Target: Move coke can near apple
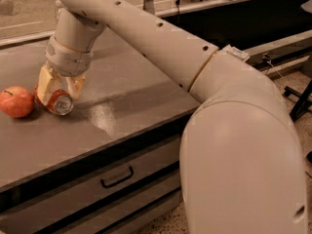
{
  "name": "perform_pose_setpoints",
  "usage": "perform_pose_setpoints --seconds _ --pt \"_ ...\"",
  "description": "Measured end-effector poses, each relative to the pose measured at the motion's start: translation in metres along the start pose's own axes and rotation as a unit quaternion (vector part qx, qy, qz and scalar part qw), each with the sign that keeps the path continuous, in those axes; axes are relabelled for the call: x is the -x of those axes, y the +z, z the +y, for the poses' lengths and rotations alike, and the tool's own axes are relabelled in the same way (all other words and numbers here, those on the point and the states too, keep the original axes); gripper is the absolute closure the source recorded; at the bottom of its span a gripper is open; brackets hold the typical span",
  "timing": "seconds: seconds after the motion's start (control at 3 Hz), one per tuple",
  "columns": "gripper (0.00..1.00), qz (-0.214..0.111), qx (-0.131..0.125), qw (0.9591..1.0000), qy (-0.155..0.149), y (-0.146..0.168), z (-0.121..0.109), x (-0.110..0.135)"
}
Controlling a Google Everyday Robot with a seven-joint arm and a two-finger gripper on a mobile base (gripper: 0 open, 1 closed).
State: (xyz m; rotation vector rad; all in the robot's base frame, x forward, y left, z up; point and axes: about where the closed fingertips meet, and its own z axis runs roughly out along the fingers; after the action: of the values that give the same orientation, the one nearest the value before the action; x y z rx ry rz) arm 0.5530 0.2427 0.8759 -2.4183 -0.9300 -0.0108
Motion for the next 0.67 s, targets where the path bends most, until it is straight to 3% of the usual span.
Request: perform_pose_setpoints --seconds 0.33,0.67 --pt "0.13 0.000 -0.001 1.0000 -0.001 0.0025 -0.0008 -0.0010" --pt "0.00 0.000 -0.002 1.0000 -0.001 0.0048 -0.0015 -0.0019"
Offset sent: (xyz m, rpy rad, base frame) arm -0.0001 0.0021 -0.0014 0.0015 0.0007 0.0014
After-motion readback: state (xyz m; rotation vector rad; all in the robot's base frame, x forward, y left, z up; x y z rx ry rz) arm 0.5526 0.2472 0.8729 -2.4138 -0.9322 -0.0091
